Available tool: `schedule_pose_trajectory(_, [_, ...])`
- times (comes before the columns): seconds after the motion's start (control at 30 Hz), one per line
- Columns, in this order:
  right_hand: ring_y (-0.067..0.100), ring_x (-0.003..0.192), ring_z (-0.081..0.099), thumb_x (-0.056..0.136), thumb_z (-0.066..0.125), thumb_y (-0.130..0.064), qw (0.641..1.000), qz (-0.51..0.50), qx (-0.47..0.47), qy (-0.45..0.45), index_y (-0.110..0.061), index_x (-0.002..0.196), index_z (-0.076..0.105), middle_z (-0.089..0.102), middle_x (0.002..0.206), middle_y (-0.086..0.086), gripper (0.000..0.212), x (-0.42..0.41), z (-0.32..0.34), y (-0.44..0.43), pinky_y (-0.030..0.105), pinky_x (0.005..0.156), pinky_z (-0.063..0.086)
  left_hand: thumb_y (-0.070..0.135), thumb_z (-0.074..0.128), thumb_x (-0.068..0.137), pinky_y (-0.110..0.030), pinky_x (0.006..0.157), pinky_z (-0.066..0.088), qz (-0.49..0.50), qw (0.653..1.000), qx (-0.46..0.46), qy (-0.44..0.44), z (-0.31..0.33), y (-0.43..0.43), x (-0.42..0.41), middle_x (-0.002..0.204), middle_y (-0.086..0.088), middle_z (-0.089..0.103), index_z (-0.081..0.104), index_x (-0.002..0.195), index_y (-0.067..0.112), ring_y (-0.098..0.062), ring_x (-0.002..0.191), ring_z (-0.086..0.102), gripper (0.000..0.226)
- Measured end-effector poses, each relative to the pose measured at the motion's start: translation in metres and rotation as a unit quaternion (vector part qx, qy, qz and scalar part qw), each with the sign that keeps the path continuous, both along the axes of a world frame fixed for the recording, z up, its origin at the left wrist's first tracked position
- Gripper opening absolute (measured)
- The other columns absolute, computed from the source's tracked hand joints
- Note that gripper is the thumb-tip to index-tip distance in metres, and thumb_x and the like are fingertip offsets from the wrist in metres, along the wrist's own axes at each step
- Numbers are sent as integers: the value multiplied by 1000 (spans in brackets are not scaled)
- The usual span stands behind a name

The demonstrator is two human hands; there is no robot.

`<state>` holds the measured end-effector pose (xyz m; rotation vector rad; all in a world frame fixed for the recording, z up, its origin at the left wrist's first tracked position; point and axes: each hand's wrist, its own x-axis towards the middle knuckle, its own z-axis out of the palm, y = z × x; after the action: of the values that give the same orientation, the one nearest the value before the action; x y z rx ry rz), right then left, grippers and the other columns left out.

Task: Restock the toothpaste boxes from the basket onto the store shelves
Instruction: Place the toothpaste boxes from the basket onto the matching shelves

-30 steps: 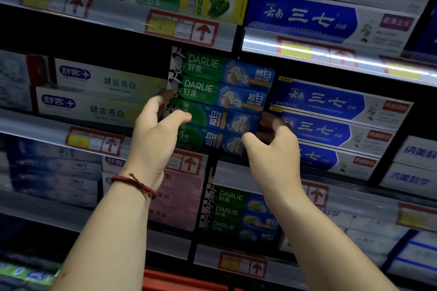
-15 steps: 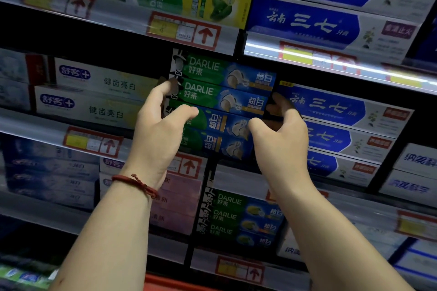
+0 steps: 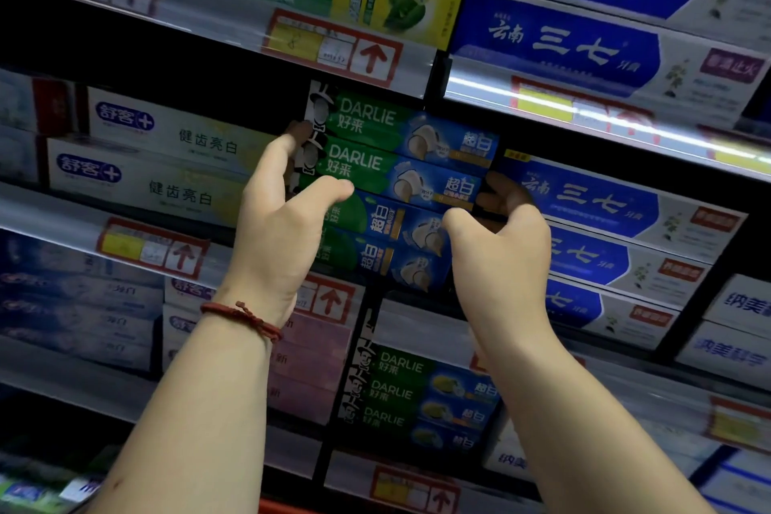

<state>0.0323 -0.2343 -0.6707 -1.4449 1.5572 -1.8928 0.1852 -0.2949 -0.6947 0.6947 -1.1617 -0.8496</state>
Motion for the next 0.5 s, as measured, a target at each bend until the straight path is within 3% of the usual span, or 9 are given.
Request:
schedule_pose_trajectory(0.07, [14,58,40,90,59,-4,1000,2,-2,-10,-30,105,57,55,86,8,30,1,0,0,23,43,35,33,67,75,-30,113,32,3,1000,-3,2,0,0,-2,146,16,48,47,148,30,-4,138,40,76])
schedule_pose_trajectory(0.17, [14,56,36,90,58,-4,1000,7,1,-14,-32,127,53,51,82,9,47,4,0,3,23,42,33,33,68,74,-33,115,33,14,1000,-3,-3,0,0,-4,145,16,51,50,145,32,-5,137,42,73])
schedule_pose_trajectory(0.33, [16,57,32,88,59,-3,1000,-4,11,-19,-6,123,56,44,81,12,36,1,-4,2,26,43,30,30,70,79,-30,110,33,14,1000,8,3,-1,0,-3,142,16,49,45,147,30,-5,135,42,72])
schedule_pose_trajectory(0.5, [16,56,28,87,58,-2,1000,-6,14,-14,-10,133,56,37,75,10,46,5,-4,3,27,41,25,19,70,88,-27,106,30,9,1000,7,8,-1,0,-2,136,18,46,44,146,31,-2,130,38,64])
